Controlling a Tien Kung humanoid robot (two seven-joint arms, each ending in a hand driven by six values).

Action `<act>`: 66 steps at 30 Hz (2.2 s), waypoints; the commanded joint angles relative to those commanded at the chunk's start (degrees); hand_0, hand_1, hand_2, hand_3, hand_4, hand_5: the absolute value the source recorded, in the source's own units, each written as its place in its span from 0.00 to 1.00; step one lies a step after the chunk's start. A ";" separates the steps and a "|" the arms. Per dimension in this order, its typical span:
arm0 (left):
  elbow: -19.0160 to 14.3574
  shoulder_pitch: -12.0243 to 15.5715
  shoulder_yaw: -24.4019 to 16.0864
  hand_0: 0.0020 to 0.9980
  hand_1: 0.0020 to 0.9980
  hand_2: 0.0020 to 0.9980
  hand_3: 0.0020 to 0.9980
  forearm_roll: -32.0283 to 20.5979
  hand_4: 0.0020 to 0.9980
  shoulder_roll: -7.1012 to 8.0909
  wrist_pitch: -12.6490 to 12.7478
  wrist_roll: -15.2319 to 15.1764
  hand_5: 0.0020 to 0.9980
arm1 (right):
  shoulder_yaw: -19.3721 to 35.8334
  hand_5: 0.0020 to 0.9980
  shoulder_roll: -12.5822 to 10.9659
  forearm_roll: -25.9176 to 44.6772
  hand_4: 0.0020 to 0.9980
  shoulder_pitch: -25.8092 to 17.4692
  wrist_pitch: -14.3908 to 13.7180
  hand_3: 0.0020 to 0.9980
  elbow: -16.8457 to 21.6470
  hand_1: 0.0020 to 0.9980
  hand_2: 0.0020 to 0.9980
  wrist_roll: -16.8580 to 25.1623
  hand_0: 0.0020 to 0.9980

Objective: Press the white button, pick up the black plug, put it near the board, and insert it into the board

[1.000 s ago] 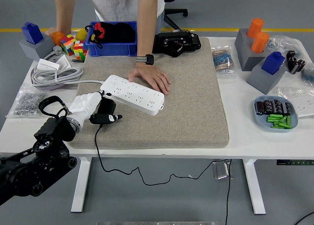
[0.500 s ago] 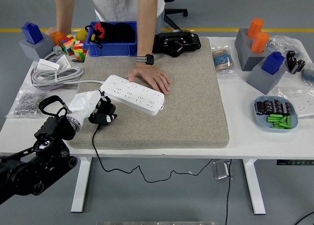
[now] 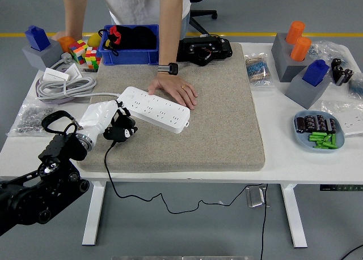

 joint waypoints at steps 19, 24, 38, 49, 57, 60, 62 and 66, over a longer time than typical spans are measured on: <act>1.01 -1.00 -0.71 0.29 0.24 0.26 0.39 -3.36 0.33 -0.11 -0.01 -1.94 0.00 | -0.06 0.41 -0.02 0.27 0.64 0.00 -0.30 0.60 0.01 0.63 0.63 0.43 0.76; 0.33 -1.14 -1.35 0.29 0.24 0.26 0.38 -3.76 0.32 -0.03 0.12 -2.21 0.00 | 0.06 0.41 0.05 0.29 0.64 0.08 -0.31 0.60 0.05 0.63 0.63 0.46 0.76; 2.45 -5.27 -2.34 0.28 0.24 0.26 0.38 -5.27 0.30 -2.66 -0.78 -1.29 0.00 | -0.03 0.40 0.05 0.40 0.63 0.20 -0.27 0.60 0.00 0.63 0.63 0.43 0.75; 7.81 -10.14 0.44 0.28 0.23 0.25 0.38 -8.33 0.30 -5.35 -1.62 -1.05 0.00 | -0.74 0.40 -0.17 0.62 0.63 0.35 -0.26 0.60 -0.01 0.63 0.62 0.43 0.75; 11.75 -11.73 1.80 0.28 0.23 0.25 0.38 -8.71 0.30 -6.58 -1.73 -1.18 0.00 | -1.19 0.40 -0.32 0.68 0.63 0.45 -0.26 0.60 -0.11 0.63 0.62 0.39 0.75; 13.61 -12.27 2.42 0.28 0.23 0.25 0.38 -8.80 0.31 -7.01 -1.90 -1.21 0.00 | -1.47 0.40 -0.36 0.77 0.63 0.53 -0.25 0.60 -0.05 0.63 0.62 0.40 0.75; 14.58 -12.61 3.01 0.28 0.23 0.25 0.38 -9.02 0.31 -7.20 -1.95 -1.33 0.00 | -1.63 0.40 -0.37 0.82 0.63 0.55 -0.24 0.60 -0.02 0.63 0.62 0.41 0.75; 16.34 -13.29 4.06 0.27 0.23 0.25 0.38 -9.45 0.31 -7.71 -1.68 -1.85 0.00 | -1.94 0.40 -0.41 0.85 0.63 0.51 -0.24 0.60 -0.09 0.62 0.62 0.40 0.75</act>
